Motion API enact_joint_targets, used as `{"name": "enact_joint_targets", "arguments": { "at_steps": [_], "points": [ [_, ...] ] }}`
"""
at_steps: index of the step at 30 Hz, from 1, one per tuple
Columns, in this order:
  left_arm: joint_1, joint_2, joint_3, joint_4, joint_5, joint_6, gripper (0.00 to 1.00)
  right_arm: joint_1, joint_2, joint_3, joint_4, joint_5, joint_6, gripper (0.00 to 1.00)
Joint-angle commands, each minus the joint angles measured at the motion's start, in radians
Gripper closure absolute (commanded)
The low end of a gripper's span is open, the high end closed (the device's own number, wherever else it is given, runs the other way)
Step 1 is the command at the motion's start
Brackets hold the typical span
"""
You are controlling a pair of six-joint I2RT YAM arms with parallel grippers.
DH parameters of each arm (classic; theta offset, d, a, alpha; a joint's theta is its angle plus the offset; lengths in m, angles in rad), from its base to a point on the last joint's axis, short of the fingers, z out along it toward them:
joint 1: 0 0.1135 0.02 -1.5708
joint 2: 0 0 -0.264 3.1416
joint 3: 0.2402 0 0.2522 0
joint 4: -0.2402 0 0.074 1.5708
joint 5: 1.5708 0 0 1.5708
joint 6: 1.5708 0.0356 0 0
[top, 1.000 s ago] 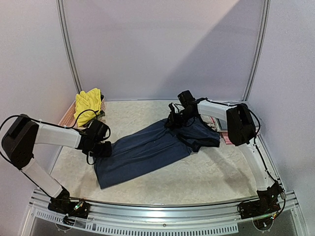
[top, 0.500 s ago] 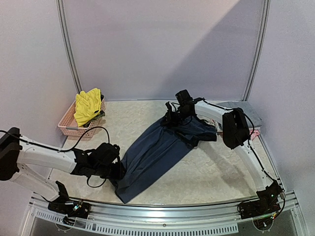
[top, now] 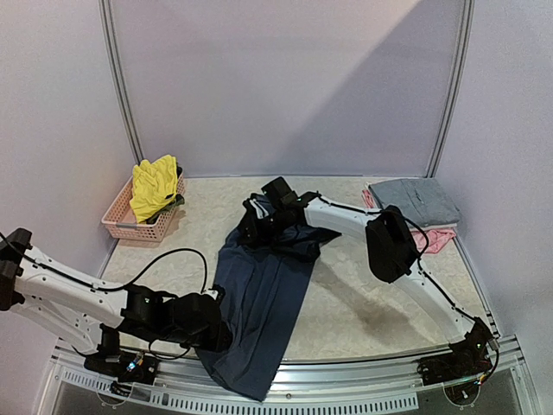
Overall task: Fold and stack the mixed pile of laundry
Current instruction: Rotate the rectangle-folded tank top at the center of the board.
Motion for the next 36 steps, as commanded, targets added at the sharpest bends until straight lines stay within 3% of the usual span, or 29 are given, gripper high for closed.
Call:
{"name": "enact_joint_targets", "arguments": {
  "at_steps": [1, 5, 9, 11, 15, 20, 22, 25, 30, 36],
  "points": [
    [-0.054, 0.042, 0.0, -0.015, -0.055, -0.061, 0.67, 0.033, 0.064, 0.011, 0.0, 0.009, 0.028, 0.74],
    [-0.089, 0.038, 0.076, -0.147, -0.115, -0.043, 0.67, 0.019, 0.03, 0.011, -0.049, 0.041, -0.015, 0.74],
    [-0.102, -0.019, 0.229, -0.414, -0.258, 0.014, 0.55, 0.013, -0.078, 0.006, -0.113, 0.087, -0.095, 0.65],
    [-0.096, -0.043, 0.284, -0.486, -0.321, 0.051, 0.47, 0.014, -0.136, 0.006, -0.128, 0.091, -0.128, 0.57],
    [-0.052, -0.063, 0.357, -0.506, -0.381, 0.172, 0.33, 0.014, -0.247, 0.006, -0.152, 0.091, -0.176, 0.43],
    [0.085, -0.021, 0.415, -0.398, -0.314, 0.369, 0.32, 0.002, -0.41, -0.06, -0.216, 0.251, -0.234, 0.35],
    [0.14, 0.026, 0.451, -0.359, -0.281, 0.453, 0.32, -0.018, -0.495, -0.196, -0.201, 0.408, -0.235, 0.33],
    [0.221, 0.14, 0.536, -0.326, -0.225, 0.559, 0.28, -0.062, -0.684, -0.471, -0.113, 0.525, -0.206, 0.32],
    [0.341, 0.4, 0.762, -0.348, -0.124, 0.709, 0.21, -0.102, -1.034, -0.923, 0.072, 0.625, -0.135, 0.24],
    [0.442, 0.694, 1.042, -0.443, -0.073, 0.793, 0.15, -0.102, -1.292, -1.231, 0.122, 0.681, -0.093, 0.13]
  ]
}}
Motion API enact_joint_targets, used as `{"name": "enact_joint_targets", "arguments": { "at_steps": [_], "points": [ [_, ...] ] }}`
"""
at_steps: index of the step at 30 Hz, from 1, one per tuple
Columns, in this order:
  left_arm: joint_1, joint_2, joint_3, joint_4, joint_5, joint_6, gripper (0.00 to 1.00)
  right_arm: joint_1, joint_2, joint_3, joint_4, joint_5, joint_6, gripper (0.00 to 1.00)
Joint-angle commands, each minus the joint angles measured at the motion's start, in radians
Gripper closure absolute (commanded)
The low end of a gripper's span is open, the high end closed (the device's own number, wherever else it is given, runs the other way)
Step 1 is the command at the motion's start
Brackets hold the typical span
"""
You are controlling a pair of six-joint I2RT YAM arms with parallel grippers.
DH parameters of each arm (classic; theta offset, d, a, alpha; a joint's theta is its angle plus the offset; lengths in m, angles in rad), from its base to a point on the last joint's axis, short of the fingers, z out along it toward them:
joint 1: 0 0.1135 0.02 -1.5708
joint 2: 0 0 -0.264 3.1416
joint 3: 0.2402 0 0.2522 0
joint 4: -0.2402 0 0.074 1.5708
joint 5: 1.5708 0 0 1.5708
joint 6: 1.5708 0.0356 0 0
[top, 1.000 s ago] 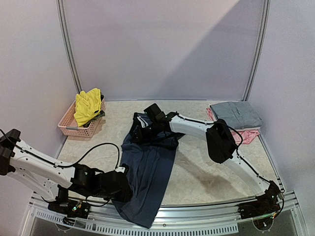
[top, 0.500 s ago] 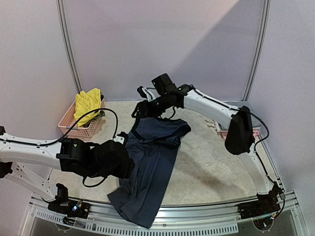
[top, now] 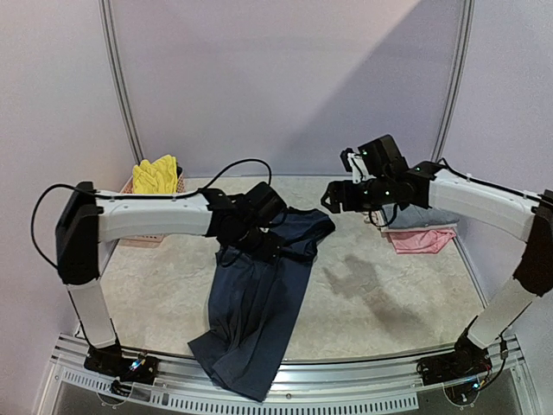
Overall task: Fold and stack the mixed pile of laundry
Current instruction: Rotate the rectangle-folded tank top at the center of the board.
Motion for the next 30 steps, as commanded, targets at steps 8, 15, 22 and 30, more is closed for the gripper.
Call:
{"name": "enact_joint_targets", "arguments": {
  "at_steps": [8, 15, 22, 30],
  "points": [
    [0.163, 0.404, 0.382, -0.1, 0.217, 0.15, 0.16, 0.021, -0.321, -0.351, 0.087, 0.11, 0.073, 0.11],
    [0.234, 0.565, 0.547, -0.137, 0.271, 0.141, 0.43, 0.021, -0.384, -0.406, 0.085, 0.108, 0.078, 0.11],
    [0.328, 0.659, 0.643, -0.152, 0.345, 0.135, 0.87, 0.021, -0.369, -0.425, 0.101, 0.097, 0.073, 0.11],
    [0.429, 0.757, 0.8, -0.176, 0.409, 0.1, 0.87, 0.021, -0.295, -0.407, 0.135, 0.086, 0.061, 0.1]
  ]
}}
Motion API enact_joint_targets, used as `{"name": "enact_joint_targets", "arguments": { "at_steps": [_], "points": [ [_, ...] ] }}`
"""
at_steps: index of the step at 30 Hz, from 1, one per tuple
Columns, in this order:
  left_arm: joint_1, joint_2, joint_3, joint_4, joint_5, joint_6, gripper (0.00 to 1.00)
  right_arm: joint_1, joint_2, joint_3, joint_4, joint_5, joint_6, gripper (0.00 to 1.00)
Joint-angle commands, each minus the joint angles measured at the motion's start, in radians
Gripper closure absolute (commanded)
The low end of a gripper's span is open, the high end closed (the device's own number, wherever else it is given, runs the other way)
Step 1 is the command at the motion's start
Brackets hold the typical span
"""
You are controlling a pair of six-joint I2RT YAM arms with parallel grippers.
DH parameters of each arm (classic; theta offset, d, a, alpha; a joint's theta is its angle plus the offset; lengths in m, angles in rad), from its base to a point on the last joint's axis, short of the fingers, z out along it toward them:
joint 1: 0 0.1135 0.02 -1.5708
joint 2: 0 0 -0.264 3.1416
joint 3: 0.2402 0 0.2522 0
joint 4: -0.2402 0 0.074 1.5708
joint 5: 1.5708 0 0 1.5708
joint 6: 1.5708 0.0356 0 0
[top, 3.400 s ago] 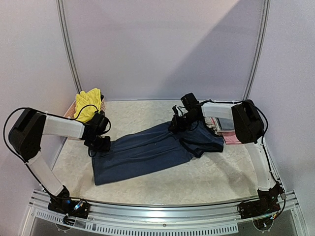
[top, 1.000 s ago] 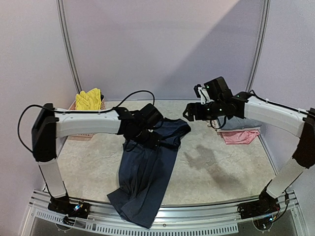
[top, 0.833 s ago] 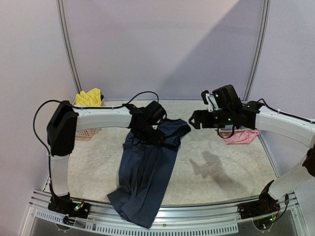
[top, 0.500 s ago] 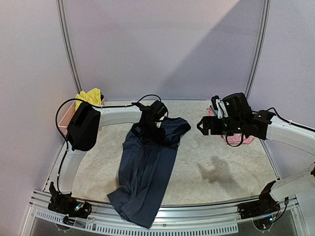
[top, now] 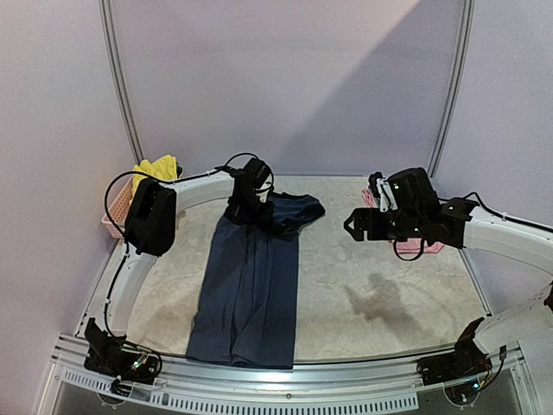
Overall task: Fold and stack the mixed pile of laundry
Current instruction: Rotate the rectangle-folded tank top at the center of the board.
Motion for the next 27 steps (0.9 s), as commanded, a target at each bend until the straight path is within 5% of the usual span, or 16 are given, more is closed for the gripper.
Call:
{"name": "enact_joint_targets", "arguments": {
  "at_steps": [1, 10, 21, 27],
  "points": [
    [0.069, 0.082, 0.061, -0.052, 0.021, -0.035, 0.87, 0.002, 0.067, 0.014, 0.031, -0.007, -0.013, 0.1],
    [0.097, 0.066, 0.066, 0.001, 0.092, -0.073, 0.77, 0.002, 0.242, 0.104, 0.071, -0.063, -0.038, 0.1],
    [0.099, -0.191, -0.102, 0.151, 0.04, 0.062, 0.3, 0.102, 0.367, 0.118, 0.181, -0.2, -0.031, 0.1],
    [0.165, -0.1, 0.048, 0.117, -0.017, 0.132, 0.28, 0.177, 0.46, 0.143, 0.223, -0.235, -0.018, 0.1]
  ]
}}
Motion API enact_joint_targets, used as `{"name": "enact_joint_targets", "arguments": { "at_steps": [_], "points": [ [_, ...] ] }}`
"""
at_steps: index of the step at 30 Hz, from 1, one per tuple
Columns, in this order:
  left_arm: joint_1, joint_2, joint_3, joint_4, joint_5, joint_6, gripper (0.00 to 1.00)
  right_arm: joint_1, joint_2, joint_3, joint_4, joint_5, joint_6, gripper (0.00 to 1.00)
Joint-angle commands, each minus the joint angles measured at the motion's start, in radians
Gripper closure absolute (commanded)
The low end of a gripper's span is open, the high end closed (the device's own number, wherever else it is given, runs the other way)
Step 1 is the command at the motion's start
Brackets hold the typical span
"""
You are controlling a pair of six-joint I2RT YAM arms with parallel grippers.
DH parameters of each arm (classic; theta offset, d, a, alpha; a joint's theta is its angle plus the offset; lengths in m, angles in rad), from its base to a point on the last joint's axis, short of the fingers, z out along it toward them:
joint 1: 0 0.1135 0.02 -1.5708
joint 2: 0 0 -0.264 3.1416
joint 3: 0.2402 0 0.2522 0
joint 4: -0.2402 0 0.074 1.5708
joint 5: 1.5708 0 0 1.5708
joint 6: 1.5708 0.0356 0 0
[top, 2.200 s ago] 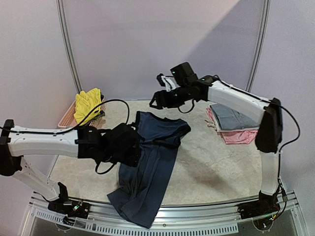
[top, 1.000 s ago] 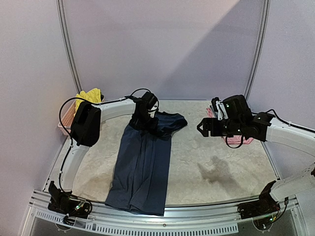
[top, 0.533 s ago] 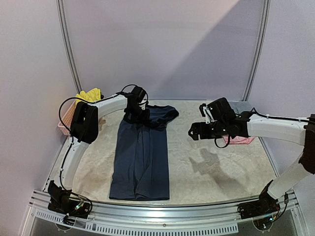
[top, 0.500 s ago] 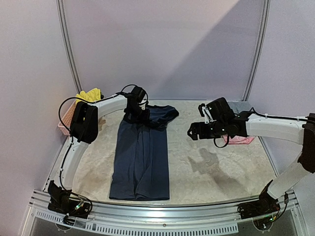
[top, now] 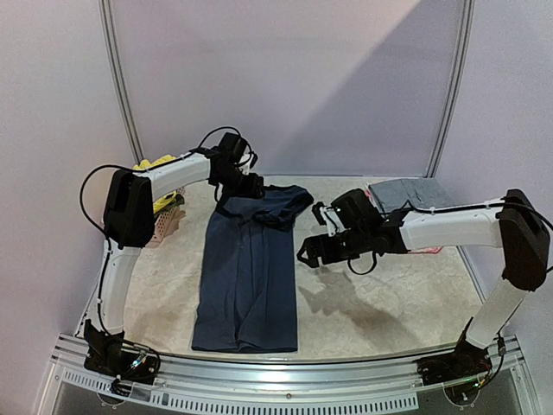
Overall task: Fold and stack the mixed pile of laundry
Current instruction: Rotate the rectangle-folded tank top at the center of the board, then pick up the rectangle-folded tank top from the corner of the board.
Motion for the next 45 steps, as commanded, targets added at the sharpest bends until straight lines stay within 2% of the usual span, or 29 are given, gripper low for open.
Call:
{"name": "enact_joint_targets", "arguments": {
  "at_steps": [1, 4, 7, 10, 13, 20, 25, 28, 31, 35, 45],
  "points": [
    [0.07, 0.067, 0.131, -0.031, -0.051, 0.071, 0.29, 0.047, 0.064, 0.047, 0.047, -0.038, 0.008, 0.1],
    [0.096, 0.098, 0.175, -0.066, -0.041, 0.064, 0.31, 0.059, 0.096, 0.063, 0.053, -0.043, 0.011, 0.1],
    [0.095, 0.051, 0.096, -0.06, -0.004, 0.024, 0.34, 0.06, 0.127, 0.07, 0.061, -0.049, 0.014, 0.12],
    [0.063, -0.079, -0.107, 0.002, -0.022, -0.002, 0.35, 0.062, 0.161, 0.073, 0.066, -0.08, 0.032, 0.18],
    [0.024, -0.251, -0.344, 0.066, -0.117, -0.026, 0.35, 0.074, 0.187, 0.056, 0.072, -0.087, 0.054, 0.23],
    [-0.045, -0.571, -0.829, 0.134, -0.239, -0.119, 0.37, 0.1, 0.195, -0.016, 0.114, -0.122, 0.112, 0.43],
    [-0.129, -0.74, -1.11, 0.15, -0.257, -0.194, 0.38, 0.143, 0.187, -0.059, 0.112, -0.123, 0.143, 0.44],
    [-0.196, -0.858, -1.239, 0.143, -0.26, -0.252, 0.38, 0.192, 0.146, -0.088, 0.103, -0.114, 0.163, 0.41],
    [-0.265, -0.968, -1.334, 0.117, -0.277, -0.315, 0.38, 0.228, 0.102, -0.13, 0.11, -0.111, 0.195, 0.36],
    [-0.348, -1.104, -1.44, 0.084, -0.282, -0.391, 0.38, 0.28, 0.067, -0.174, 0.118, -0.095, 0.244, 0.35],
    [-0.459, -1.399, -1.629, 0.004, -0.234, -0.549, 0.41, 0.395, 0.042, -0.219, 0.11, -0.015, 0.338, 0.44]
  ]
}}
